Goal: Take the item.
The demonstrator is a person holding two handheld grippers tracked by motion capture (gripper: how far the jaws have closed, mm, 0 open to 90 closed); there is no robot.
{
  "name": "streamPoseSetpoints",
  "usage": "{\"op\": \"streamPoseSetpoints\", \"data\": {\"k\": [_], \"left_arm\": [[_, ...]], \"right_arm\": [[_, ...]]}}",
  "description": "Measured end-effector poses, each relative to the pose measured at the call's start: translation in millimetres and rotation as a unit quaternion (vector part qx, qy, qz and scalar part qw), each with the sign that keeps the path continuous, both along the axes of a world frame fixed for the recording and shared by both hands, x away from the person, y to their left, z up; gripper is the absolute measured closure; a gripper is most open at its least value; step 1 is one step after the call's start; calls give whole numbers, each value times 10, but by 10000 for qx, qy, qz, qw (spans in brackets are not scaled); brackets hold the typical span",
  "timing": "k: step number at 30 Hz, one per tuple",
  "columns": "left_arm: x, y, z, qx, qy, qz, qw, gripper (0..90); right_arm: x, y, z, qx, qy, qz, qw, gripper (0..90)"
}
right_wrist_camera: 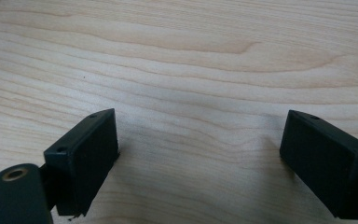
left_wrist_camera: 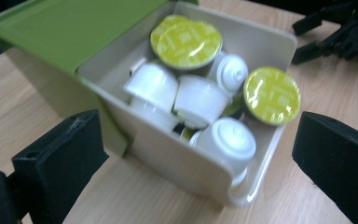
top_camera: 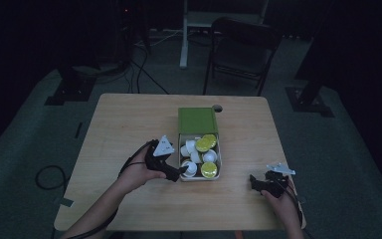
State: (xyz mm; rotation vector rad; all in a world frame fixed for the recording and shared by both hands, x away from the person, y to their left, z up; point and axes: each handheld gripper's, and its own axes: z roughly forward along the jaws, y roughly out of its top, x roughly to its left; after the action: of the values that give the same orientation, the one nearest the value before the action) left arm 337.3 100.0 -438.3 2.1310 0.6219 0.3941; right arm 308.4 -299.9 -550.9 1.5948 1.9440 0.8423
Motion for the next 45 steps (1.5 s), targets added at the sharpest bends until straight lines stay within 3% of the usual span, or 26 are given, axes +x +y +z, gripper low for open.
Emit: {"op": "streamPoseSetpoints", "data": {"k": [4, 11, 21, 34, 42, 45], "left_arm": [[56, -96, 15, -10, -51, -53, 10000, 24], [145, -249, 0, -74, 44, -183, 9998, 24], [315, -408, -38, -84, 48, -183, 9998, 60], [514, -534, -138, -59, 263, -98, 9996, 149], [580, -607, -138, -54, 292, -127, 9995, 211], [615, -644, -150, -12, 406, -135, 9991, 216]], "right_arm": [[0, -1, 0, -5, 0, 4, 10000, 108], [0, -1, 0, -9, -5, 6, 10000, 108], [0, -1, -1, -13, -8, 9, 10000, 108], [-2, 1, 0, -2, -4, 23, 10000, 114], [-2, 1, 0, -3, -4, 22, 10000, 114], [-2, 1, 0, -2, -4, 22, 10000, 114]]}}
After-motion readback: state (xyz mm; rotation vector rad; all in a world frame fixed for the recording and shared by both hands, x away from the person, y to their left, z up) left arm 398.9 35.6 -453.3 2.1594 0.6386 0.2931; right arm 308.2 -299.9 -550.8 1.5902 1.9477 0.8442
